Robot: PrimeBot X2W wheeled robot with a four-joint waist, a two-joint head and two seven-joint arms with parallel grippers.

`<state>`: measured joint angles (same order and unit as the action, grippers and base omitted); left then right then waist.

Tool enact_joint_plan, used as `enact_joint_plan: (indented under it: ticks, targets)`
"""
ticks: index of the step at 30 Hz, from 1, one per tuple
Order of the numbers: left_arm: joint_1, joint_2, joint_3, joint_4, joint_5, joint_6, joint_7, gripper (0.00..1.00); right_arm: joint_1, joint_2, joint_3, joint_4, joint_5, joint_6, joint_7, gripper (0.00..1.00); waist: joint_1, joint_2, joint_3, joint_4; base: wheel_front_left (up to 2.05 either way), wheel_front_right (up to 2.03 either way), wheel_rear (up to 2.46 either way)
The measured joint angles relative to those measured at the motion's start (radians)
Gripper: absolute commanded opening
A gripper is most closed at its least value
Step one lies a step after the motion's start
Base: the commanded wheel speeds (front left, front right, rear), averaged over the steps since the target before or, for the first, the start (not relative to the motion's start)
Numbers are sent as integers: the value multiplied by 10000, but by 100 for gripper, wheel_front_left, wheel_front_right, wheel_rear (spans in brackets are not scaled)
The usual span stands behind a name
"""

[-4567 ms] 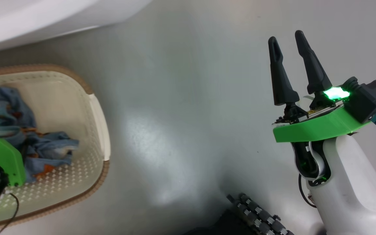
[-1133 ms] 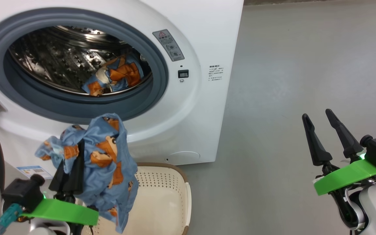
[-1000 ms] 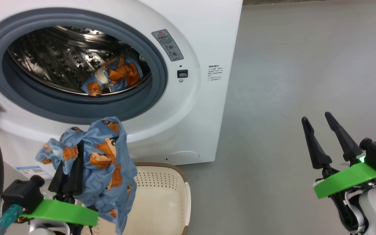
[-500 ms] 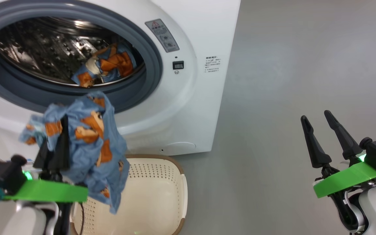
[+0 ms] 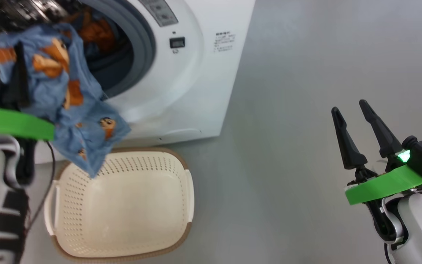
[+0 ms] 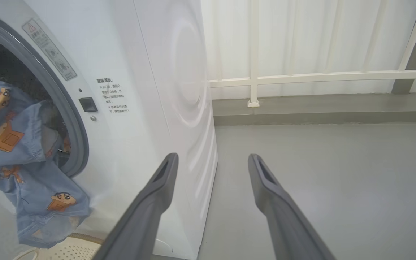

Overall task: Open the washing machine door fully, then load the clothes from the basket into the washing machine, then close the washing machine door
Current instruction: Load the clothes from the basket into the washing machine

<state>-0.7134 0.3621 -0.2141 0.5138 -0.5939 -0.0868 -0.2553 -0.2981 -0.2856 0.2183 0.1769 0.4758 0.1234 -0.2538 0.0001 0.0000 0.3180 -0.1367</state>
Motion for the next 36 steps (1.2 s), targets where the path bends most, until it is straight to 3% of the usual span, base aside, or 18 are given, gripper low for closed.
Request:
enact_joint_plan:
  ticks: [7,16,19,26,30,31,32,36]
  targets:
    - [-2422,374,-92,2080,343,-284,0,0,-157,245,-119,-293,-211,0,0,100,1,0,1220,-455,0,0,0]
    - [-4943,1072,-487,3657,782,-391,0,0,-414,721,-192,-637,-454,0,0,100,1,0,2829,-1143,0,0,0]
    - [-5577,1250,-355,3538,1118,-387,0,0,-416,905,-198,-654,-460,0,0,100,1,0,3311,-1378,0,0,0]
    - [-6334,1189,1776,284,2648,186,-15,0,-541,1133,-159,-706,-493,0,0,100,0,0,4279,-1992,0,0,0]
    - [-5943,968,2236,435,3390,174,-46,2,-667,1231,-71,-654,-552,0,0,100,0,0,4432,-2300,0,0,0]
    - [-5784,855,2251,817,3471,178,-46,39,-665,1237,-25,-602,-552,0,0,100,0,0,4429,-2349,0,0,0]
    - [-5645,732,2259,1197,3505,178,-36,100,-662,1248,8,-554,-552,0,0,100,0,0,4398,-2377,0,0,0]
    - [-5575,562,2144,2949,3661,67,98,100,-662,1235,21,-449,-548,0,0,100,-3,0,4190,-2381,0,0,0]
